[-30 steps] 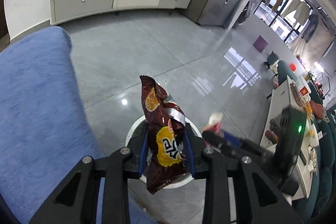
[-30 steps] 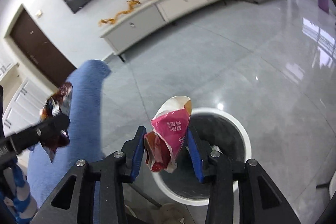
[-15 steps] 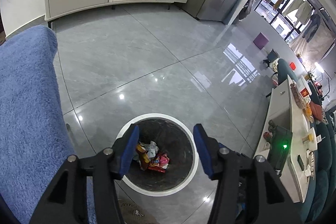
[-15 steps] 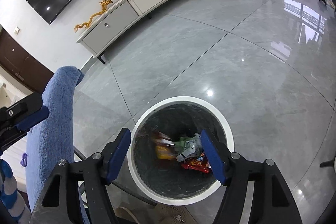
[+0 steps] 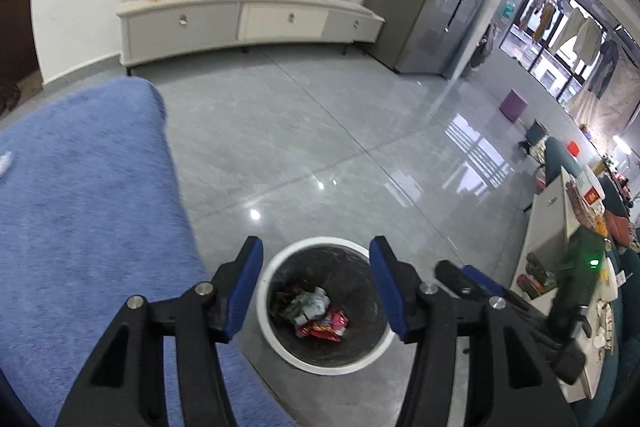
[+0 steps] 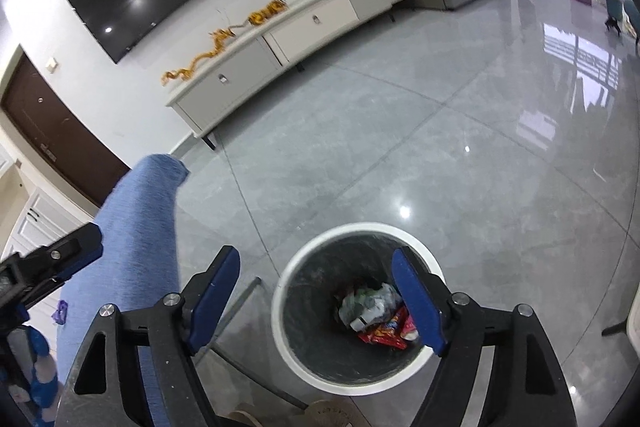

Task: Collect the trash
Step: 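Move both open tools back to the purple bag and white plastic bag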

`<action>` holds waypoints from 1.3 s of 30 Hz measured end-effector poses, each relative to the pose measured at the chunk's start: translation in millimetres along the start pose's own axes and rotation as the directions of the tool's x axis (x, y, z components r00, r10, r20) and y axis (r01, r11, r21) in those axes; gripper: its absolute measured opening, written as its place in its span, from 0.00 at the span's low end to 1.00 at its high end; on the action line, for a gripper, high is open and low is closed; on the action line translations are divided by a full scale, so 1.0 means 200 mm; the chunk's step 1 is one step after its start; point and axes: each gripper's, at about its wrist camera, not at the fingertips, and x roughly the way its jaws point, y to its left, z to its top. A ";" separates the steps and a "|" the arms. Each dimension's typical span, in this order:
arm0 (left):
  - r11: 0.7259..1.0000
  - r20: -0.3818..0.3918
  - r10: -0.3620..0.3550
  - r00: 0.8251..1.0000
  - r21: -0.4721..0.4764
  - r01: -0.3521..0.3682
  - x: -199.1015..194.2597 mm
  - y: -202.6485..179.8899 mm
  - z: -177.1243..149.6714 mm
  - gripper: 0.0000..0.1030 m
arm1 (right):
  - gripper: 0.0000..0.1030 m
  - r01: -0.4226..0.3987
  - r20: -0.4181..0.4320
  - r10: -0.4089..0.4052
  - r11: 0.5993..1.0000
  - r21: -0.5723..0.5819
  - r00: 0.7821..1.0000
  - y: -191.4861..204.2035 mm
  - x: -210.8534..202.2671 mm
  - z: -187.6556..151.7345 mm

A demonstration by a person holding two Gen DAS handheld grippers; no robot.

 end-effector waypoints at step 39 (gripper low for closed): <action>0.776 0.360 0.617 0.700 -0.427 -0.464 -1.83 1.44 -0.02 0.57 | 1.00 -0.390 0.130 0.537 0.739 -0.550 0.834 1.67 -0.73 0.05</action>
